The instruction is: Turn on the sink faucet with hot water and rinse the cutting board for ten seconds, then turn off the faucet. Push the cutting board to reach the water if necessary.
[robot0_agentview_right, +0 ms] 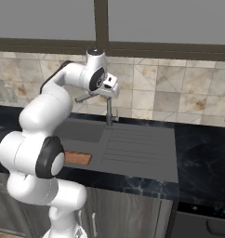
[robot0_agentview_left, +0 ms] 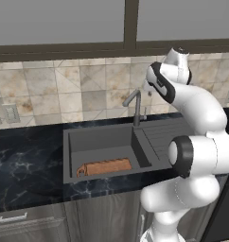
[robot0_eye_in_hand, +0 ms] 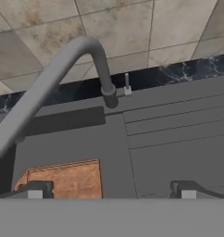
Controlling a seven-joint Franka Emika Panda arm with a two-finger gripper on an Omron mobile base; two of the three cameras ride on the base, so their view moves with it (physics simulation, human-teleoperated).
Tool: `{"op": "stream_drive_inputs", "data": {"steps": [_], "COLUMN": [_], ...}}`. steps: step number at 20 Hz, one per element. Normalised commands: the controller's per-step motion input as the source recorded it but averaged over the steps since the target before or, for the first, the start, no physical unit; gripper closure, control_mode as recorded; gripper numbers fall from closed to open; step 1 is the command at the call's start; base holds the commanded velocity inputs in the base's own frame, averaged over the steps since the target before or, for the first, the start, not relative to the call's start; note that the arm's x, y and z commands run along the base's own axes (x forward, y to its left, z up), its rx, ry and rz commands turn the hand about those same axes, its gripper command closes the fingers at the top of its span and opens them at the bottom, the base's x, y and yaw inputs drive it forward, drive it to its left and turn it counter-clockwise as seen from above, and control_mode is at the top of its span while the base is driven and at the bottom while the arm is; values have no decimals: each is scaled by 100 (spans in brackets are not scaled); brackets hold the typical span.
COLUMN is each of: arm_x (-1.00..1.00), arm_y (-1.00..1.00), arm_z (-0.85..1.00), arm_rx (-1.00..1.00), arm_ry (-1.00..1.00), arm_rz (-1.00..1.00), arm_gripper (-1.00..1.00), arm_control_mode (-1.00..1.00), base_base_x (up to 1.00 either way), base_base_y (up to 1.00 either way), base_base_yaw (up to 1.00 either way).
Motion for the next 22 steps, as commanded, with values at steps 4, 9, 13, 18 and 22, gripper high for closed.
{"op": "stream_drive_inputs", "data": {"steps": [4,9,13,18,22], "arm_x": [0,3,5,0,0], "arm_y": [-15,-15,-12,-3,0], "arm_z": [-10,-10,-13,-23,-29], "arm_rx": [0,0,0,-2,-2], "arm_ry": [-7,-8,-10,-11,-7], "arm_rz": [1,1,2,2,3], "arm_gripper": [-100,-100,-100,-100,-100], "arm_control_mode": [-100,-100,-100,-100,-100], "base_base_x": [0,0,0,0,0], "base_base_y": [0,0,0,0,0], "base_base_yaw": [0,0,0,0,0]}}
